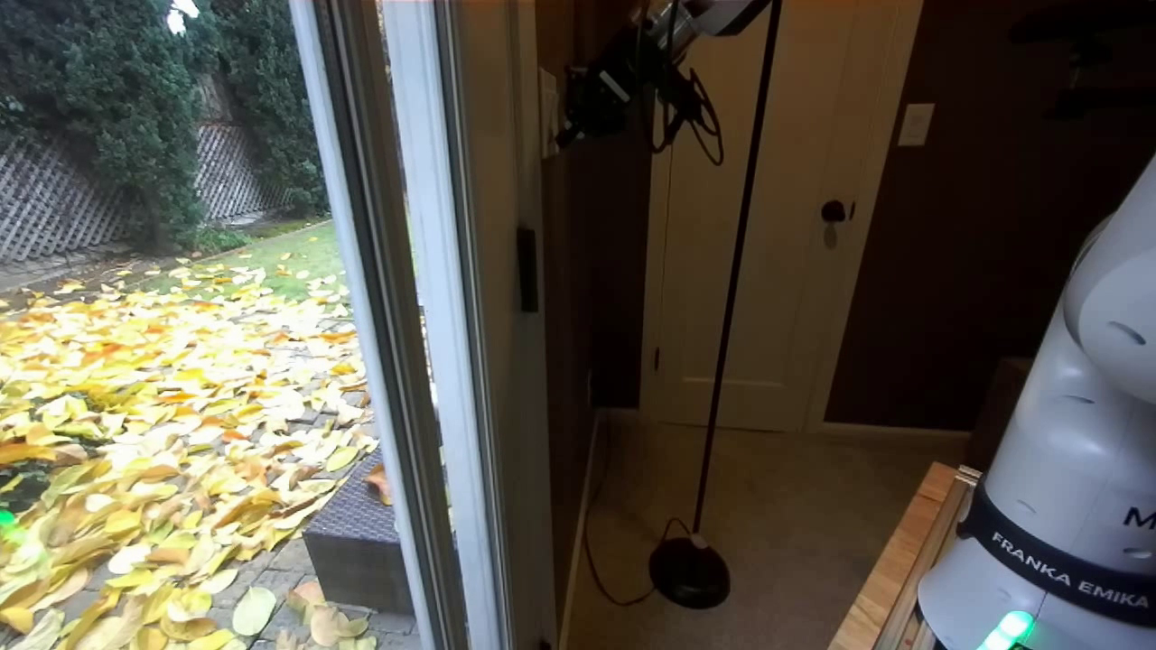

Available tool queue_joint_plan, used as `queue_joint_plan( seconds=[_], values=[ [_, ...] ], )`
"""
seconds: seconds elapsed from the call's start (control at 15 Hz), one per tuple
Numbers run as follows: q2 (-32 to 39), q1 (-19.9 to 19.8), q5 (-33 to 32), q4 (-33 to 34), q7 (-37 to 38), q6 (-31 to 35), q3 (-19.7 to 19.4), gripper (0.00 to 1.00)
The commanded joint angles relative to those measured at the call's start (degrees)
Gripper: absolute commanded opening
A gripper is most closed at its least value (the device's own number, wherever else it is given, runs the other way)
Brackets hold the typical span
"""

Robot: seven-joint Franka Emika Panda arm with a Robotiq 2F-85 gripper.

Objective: Turn on the switch on the right

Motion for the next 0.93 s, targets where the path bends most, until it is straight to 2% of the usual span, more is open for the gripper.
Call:
queue_joint_plan(
  seconds=[0.0, 0.27, 0.4, 0.53, 0.87],
  values=[
    [1.8, -1.2, -6.1, 0.9, 5.6, -0.2, 2.2, 0.00],
    [-2.1, -3.4, -20.1, -1.9, 17.7, -2.1, 3.2, 0.00],
    [-3.5, -4.0, -24.1, -2.6, 21.0, -3.8, 3.1, 0.00],
    [-5.2, -4.0, -24.8, -3.0, 21.6, -5.8, 2.8, 0.00],
    [-9.2, -1.5, -20.0, -3.6, 15.5, -7.6, 2.0, 0.00]
  ],
)
